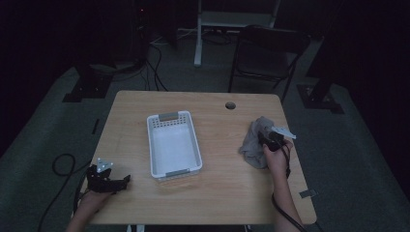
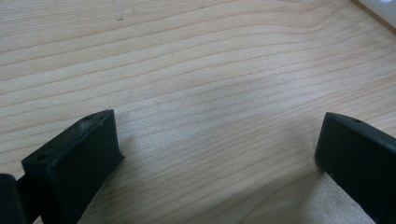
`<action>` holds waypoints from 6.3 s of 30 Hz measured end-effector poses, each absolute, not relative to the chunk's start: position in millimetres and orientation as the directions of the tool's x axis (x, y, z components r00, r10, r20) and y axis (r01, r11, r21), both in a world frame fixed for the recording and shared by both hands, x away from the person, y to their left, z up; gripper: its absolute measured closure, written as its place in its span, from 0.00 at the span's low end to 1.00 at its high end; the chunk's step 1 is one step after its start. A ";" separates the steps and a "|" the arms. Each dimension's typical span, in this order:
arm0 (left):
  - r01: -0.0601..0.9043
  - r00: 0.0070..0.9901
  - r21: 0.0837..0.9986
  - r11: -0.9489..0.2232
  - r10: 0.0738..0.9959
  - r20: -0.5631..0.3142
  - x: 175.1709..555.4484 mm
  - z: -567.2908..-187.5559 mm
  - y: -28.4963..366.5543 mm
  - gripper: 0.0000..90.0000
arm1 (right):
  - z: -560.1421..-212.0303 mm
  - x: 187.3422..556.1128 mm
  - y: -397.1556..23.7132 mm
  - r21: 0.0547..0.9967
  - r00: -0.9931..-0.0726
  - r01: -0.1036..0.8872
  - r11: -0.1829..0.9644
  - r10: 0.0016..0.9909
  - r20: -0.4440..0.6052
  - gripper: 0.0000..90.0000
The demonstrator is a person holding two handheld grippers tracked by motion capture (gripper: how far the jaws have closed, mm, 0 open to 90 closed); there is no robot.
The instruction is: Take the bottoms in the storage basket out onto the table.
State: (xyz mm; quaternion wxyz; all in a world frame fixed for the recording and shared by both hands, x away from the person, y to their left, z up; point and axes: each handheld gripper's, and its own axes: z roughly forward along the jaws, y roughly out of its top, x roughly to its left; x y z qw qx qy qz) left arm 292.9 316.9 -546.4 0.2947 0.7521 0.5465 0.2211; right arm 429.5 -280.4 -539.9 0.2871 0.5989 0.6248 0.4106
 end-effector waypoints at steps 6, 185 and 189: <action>0.692 0.305 0.685 -0.229 0.952 0.011 292.9 -546.4 316.9 0.01 | -538.1 429.4 -284.0 0.861 -0.144 0.507 -0.043 0.980 0.134 0.46; 0.696 0.296 0.682 -0.224 0.955 0.012 291.5 -546.2 317.1 0.00 | -550.5 257.4 -300.2 0.728 -0.650 0.531 0.433 0.760 0.022 0.14; 0.696 0.296 0.682 -0.224 0.955 0.012 291.5 -546.2 317.0 0.00 | -550.7 257.6 -299.9 0.725 -0.619 0.544 0.422 0.785 0.007 0.14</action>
